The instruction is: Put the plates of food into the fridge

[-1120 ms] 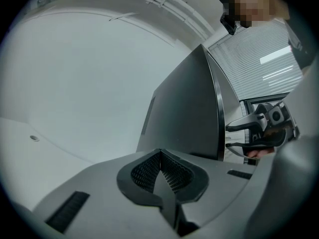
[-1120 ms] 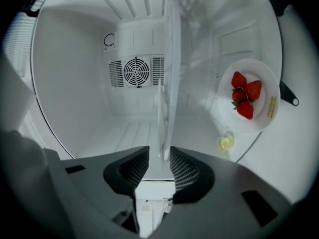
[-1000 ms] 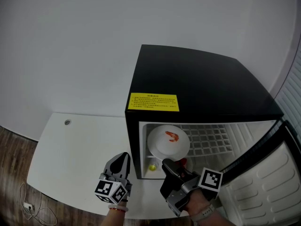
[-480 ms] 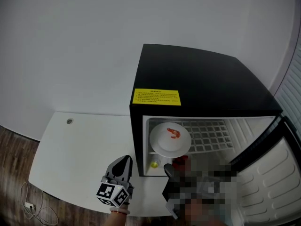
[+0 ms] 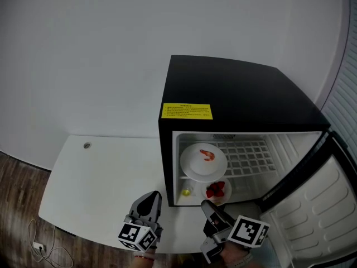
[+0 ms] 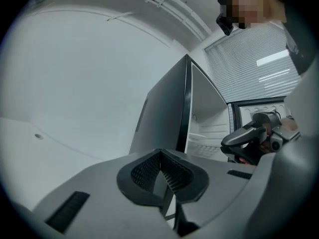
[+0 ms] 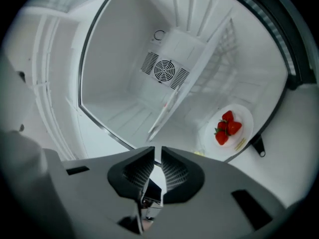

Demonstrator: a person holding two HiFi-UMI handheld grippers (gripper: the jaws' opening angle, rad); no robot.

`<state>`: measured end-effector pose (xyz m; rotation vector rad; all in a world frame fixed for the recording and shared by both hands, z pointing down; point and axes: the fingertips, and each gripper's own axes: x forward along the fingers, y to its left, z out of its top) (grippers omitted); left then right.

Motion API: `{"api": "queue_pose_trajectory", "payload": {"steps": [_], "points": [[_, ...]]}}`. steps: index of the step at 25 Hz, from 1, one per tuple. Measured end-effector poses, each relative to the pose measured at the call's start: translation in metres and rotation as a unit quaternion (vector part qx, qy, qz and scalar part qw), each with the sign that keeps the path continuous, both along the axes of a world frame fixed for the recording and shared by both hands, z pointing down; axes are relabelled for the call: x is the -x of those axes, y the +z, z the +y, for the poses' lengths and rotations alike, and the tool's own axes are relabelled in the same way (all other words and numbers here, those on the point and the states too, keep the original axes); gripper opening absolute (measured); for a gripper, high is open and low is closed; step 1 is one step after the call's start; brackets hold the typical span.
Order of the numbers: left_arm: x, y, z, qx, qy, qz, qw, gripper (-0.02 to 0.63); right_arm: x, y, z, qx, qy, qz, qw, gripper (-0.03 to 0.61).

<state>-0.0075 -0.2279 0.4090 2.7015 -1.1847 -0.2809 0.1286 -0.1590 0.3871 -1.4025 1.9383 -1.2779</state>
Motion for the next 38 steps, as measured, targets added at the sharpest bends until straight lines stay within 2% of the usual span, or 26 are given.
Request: {"api": "queue_pose_trajectory", "payload": {"steps": [2, 6, 10, 14, 23, 27, 38], "points": [[-0.002, -0.004, 0.010, -0.001, 0.007, -0.003, 1.0000, 0.007, -0.002, 0.001, 0.007, -0.009, -0.001, 0.049, 0.999, 0.010], [-0.005, -0.012, 0.033, -0.006, 0.025, -0.007, 0.9997, 0.006, -0.003, 0.001, 0.021, -0.035, -0.010, 0.140, 0.989, 0.008], [-0.002, -0.020, 0.051, -0.009, 0.030, -0.006, 0.9995, 0.006, -0.002, -0.003, 0.034, -0.067, -0.015, 0.228, 0.971, 0.008], [0.004, -0.022, 0.067, -0.007, 0.026, -0.007, 0.9996, 0.006, 0.000, -0.003, 0.046, -0.087, -0.018, 0.287, 0.954, 0.006], [0.021, -0.018, 0.107, 0.008, 0.017, 0.004, 0.9998, 0.006, 0.007, -0.008, 0.074, -0.123, -0.009, 0.342, 0.932, 0.006], [0.025, -0.019, 0.122, -0.002, 0.024, 0.004, 0.9997, 0.006, 0.011, -0.009, 0.085, -0.136, -0.006, 0.368, 0.920, 0.006], [0.029, -0.033, 0.138, -0.009, 0.022, 0.004, 0.9997, 0.006, 0.022, -0.012, 0.108, -0.151, -0.004, 0.397, 0.905, 0.005]]}}
